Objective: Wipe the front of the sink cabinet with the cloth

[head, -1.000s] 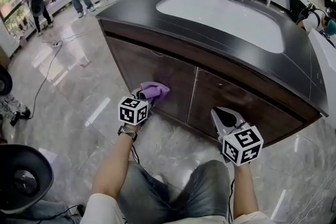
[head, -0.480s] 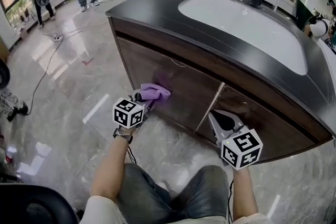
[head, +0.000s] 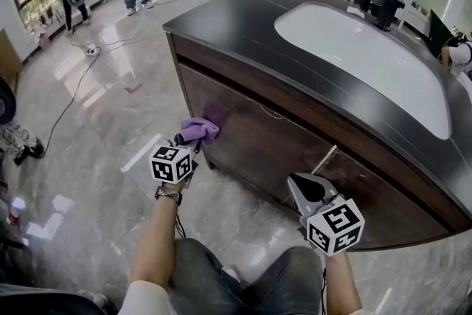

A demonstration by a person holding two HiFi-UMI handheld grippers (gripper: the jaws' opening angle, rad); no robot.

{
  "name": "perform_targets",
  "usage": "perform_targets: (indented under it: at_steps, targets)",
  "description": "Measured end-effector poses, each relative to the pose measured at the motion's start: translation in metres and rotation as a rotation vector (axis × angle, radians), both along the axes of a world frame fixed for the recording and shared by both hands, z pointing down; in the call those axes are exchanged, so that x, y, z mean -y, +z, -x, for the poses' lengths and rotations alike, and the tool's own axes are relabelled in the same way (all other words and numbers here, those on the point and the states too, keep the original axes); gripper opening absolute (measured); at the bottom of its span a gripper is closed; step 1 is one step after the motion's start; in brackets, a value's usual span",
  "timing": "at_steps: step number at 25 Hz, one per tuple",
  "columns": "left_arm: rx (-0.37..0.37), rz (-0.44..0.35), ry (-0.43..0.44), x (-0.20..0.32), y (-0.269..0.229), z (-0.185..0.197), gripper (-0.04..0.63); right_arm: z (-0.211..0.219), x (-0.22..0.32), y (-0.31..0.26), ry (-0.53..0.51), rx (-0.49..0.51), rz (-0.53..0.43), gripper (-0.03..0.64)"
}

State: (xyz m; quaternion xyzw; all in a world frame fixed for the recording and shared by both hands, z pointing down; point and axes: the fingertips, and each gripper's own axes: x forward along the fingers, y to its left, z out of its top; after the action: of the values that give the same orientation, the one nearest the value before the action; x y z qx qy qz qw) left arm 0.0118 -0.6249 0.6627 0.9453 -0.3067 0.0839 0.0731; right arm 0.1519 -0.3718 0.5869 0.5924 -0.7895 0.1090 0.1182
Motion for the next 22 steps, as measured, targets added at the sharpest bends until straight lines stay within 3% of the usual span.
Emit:
perform_targets:
  at_steps: [5,16,22]
  targets:
    - [0.01,-0.012,-0.061,0.021,0.008,0.015,0.057,0.014,0.012,0.006,-0.001,0.011,0.005,0.006]
    - [0.094,0.034,-0.384,0.059,0.061,0.073,0.054,0.012,0.0,0.011,0.044,0.006,0.025,0.006]
    - [0.102,0.126,-0.339,0.054,0.118,0.071,0.054,0.008,-0.011,0.016,0.07,0.003,0.041,0.006]
